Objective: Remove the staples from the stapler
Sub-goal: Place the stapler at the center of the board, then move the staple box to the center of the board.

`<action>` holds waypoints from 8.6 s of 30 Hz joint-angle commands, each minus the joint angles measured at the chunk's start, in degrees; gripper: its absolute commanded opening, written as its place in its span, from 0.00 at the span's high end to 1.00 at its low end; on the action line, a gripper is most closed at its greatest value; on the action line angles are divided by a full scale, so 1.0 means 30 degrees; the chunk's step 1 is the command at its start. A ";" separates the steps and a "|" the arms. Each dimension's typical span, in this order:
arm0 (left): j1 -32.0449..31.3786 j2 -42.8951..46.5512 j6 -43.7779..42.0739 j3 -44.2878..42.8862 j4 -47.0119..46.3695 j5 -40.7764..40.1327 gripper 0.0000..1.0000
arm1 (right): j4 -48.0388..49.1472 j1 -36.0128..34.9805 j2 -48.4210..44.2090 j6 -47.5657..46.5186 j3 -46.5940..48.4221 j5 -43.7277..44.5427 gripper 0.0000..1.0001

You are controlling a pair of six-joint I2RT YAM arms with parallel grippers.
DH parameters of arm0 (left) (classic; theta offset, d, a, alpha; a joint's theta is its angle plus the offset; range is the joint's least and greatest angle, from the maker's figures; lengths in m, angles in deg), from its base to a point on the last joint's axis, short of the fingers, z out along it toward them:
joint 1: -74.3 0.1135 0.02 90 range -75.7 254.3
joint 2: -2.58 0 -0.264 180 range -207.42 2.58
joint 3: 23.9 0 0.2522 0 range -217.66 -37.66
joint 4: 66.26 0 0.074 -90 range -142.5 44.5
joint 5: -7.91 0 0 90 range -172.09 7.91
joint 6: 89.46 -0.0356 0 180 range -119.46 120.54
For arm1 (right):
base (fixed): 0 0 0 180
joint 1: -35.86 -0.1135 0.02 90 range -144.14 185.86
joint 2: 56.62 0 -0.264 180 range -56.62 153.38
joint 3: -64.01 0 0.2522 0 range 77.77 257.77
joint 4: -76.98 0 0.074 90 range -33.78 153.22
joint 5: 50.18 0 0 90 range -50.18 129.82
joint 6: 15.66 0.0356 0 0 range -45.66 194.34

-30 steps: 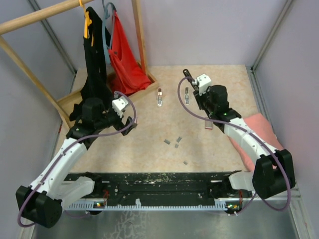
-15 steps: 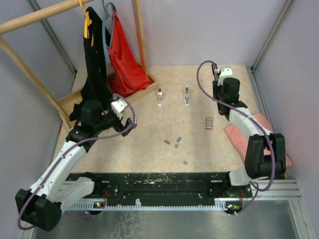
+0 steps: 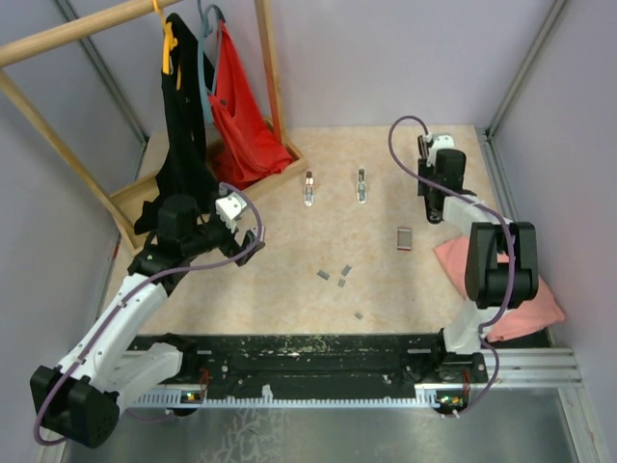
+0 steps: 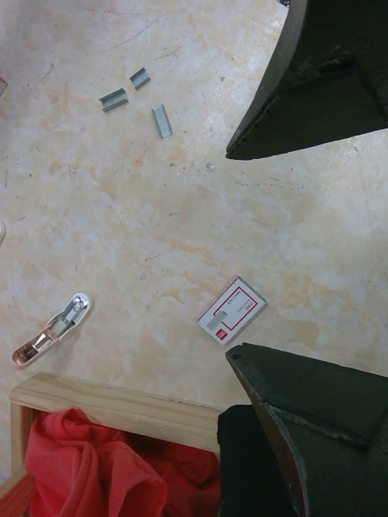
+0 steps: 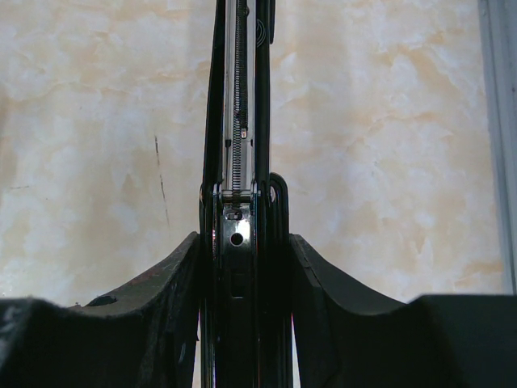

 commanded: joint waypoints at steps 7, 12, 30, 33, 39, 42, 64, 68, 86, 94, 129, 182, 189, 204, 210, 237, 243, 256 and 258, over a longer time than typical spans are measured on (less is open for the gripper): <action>0.0186 0.0166 -0.0099 0.0274 -0.0504 0.0400 0.00 | 0.1551 0.0289 0.2536 0.0648 0.3026 -0.0892 1.00; 0.0233 0.0162 -0.0099 0.0335 -0.0510 0.0465 0.00 | 0.1138 0.0398 0.3293 0.0996 0.3493 -0.0922 1.00; 0.0365 0.0071 -0.0039 0.0351 -0.0541 0.0675 0.00 | -0.1107 0.0737 0.5870 0.1255 0.5724 -0.2010 1.00; 0.0393 0.0048 -0.0040 0.0365 -0.0570 0.0705 0.00 | -0.1291 0.0739 0.6139 0.1295 0.5863 -0.2025 1.00; 0.0419 -0.0004 -0.0040 0.0367 -0.0570 0.0674 0.00 | -0.1784 0.0793 0.6523 0.1318 0.6084 -0.2133 0.94; 0.0423 -0.0011 -0.0019 0.0354 -0.0570 0.0677 0.00 | -0.1936 0.0850 0.6582 0.1482 0.6119 -0.2229 0.89; 0.0621 0.0195 0.0077 0.0346 -0.0535 0.0912 0.00 | -0.3338 0.1000 0.6460 0.1962 0.6467 -0.2193 0.50; 0.0656 0.0194 0.0079 0.0350 -0.0512 0.0948 0.00 | -0.3503 0.1003 0.6417 0.1963 0.6547 -0.2207 0.44; 0.0848 0.0290 0.0130 0.0426 -0.0560 0.1063 0.00 | -0.6049 0.0972 -0.0017 0.0356 0.4530 -0.3797 0.28; 0.1006 0.0485 0.0317 0.0431 -0.0614 0.1068 0.00 | -0.7675 0.0500 -0.4072 0.0282 0.0911 -0.5712 0.21; 0.1478 0.0574 0.0575 0.0601 -0.0943 0.1203 0.00 | -0.7688 -0.1278 -0.1377 0.1112 -0.2501 -0.5576 0.15; 0.1800 0.0530 0.0520 0.0682 -0.0979 0.1661 0.00 | -1.4044 -0.2879 -0.4576 -1.4973 -0.0720 -0.7662 0.04; 0.1858 0.0483 0.0516 0.0683 -0.0980 0.1739 0.00 | -1.3863 -0.2484 -0.4030 -1.5935 -0.1279 -0.7013 0.10; 0.1888 0.0436 0.0517 0.0674 -0.0980 0.1833 0.00 | -1.2116 -0.2003 -0.2246 -1.6496 -0.2602 -0.5906 0.22; 0.1913 0.0370 0.0517 0.0677 -0.0980 0.1859 0.00 | -1.1383 -0.2018 -0.1705 -1.6162 -0.2754 -0.6093 0.27; 0.1976 0.0413 0.0544 0.0689 -0.0980 0.1946 0.00 | -1.0176 -0.2515 0.1163 -1.3523 -0.1253 -0.7279 0.46; 0.2012 0.0451 0.0546 0.0686 -0.0980 0.1950 0.00 | -0.9462 -0.3129 0.1482 -1.2782 -0.1041 -0.6857 0.46; 0.2066 0.0453 0.0549 0.0531 -0.0802 0.2129 0.00 | -0.9036 -0.3855 0.1177 -1.1486 -0.0070 -0.6393 0.43; 0.2039 0.0240 0.0555 0.0265 -0.0654 0.2298 0.00 | -0.9548 -0.3853 0.0764 -1.1509 0.0083 -0.6376 0.40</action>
